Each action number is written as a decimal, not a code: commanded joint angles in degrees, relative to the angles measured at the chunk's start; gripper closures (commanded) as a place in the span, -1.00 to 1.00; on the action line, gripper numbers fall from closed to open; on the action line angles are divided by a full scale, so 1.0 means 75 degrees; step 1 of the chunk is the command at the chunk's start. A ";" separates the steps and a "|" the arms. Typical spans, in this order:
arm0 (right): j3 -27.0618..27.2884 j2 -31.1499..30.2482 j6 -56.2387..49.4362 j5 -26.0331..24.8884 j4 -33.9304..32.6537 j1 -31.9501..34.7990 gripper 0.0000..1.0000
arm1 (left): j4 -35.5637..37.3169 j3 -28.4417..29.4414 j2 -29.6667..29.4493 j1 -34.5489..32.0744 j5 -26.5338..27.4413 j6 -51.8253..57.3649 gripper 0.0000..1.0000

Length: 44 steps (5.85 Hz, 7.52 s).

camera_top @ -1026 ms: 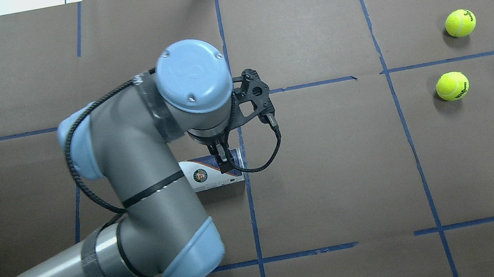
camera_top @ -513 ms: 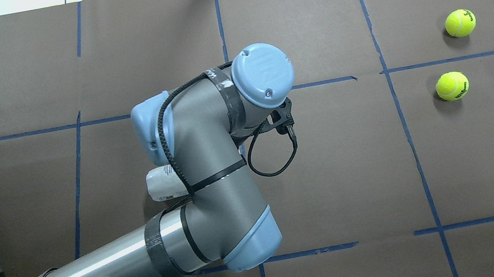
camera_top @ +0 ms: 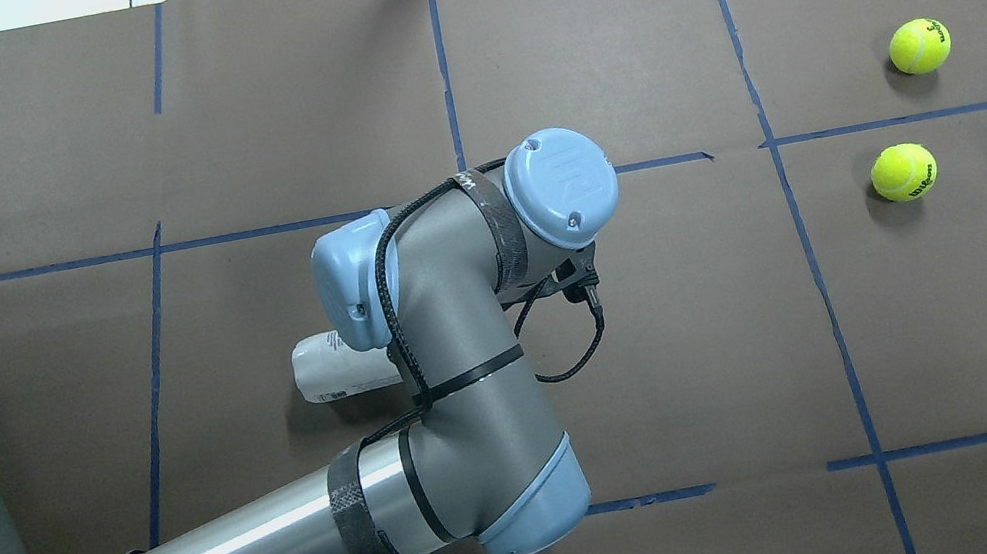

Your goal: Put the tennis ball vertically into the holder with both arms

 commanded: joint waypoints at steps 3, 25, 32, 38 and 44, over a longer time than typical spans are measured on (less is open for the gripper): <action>-0.0032 0.0000 -0.0012 -0.0006 0.0000 0.0000 -1.00 | -0.0567 0.0420 0.0082 0.0067 0.0157 0.0003 -0.99; -0.0032 0.0000 0.0000 -0.0006 0.0000 0.0000 -1.00 | -1.0727 -0.1313 0.2201 -0.1046 -0.0980 -0.3067 -0.33; 0.0039 0.0000 0.0011 0.0006 0.0012 0.0000 -1.00 | -1.6782 0.1660 0.2754 -0.0976 0.0309 -0.3689 -0.38; 0.0027 0.0000 0.0000 -0.0006 0.0000 0.0000 -1.00 | -1.6938 0.2168 0.2625 -0.0532 0.0822 -0.3712 -0.42; 0.0039 0.0012 0.0011 0.0006 0.0012 0.0000 -1.00 | -1.6938 0.2168 0.2683 -0.0554 0.0930 -0.3712 -0.62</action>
